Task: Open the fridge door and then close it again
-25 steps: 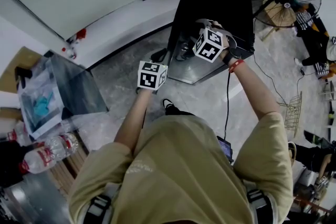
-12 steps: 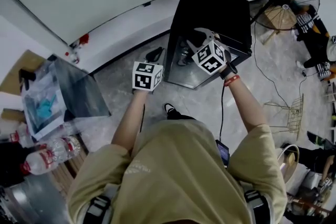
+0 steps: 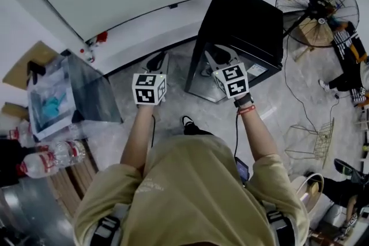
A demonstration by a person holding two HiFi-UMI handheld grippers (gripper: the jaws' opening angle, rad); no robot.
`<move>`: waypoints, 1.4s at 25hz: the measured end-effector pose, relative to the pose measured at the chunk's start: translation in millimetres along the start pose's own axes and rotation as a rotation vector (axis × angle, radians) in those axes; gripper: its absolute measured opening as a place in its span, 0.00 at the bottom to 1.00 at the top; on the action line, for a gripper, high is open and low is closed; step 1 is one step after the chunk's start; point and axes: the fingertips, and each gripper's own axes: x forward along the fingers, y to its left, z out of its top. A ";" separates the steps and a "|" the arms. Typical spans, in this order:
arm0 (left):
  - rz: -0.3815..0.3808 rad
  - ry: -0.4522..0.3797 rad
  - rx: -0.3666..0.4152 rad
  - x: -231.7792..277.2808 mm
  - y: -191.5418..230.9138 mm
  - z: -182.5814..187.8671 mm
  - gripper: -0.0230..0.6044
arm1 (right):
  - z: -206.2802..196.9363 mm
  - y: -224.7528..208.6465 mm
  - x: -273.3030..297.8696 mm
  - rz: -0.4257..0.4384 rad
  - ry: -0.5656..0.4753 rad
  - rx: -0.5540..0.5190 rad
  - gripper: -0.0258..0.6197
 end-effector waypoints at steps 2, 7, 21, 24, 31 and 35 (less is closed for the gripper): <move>0.043 -0.021 -0.009 -14.0 11.0 2.4 0.11 | 8.8 12.6 1.5 0.015 -0.028 0.039 0.21; 0.142 -0.069 -0.013 -52.3 31.4 7.9 0.11 | 31.2 48.2 10.9 0.068 -0.093 0.103 0.17; 0.349 -0.186 -0.028 -132.1 72.0 13.8 0.07 | 79.1 115.0 28.7 0.129 -0.242 0.166 0.07; 0.364 -0.195 -0.020 -136.2 73.1 15.3 0.07 | 80.8 120.5 27.6 0.135 -0.252 0.168 0.07; 0.353 -0.208 -0.027 -134.1 66.4 20.7 0.07 | 80.7 128.3 28.0 0.165 -0.240 0.171 0.07; 0.352 -0.198 -0.041 -127.8 66.6 14.0 0.07 | 70.7 126.7 32.0 0.178 -0.214 0.152 0.07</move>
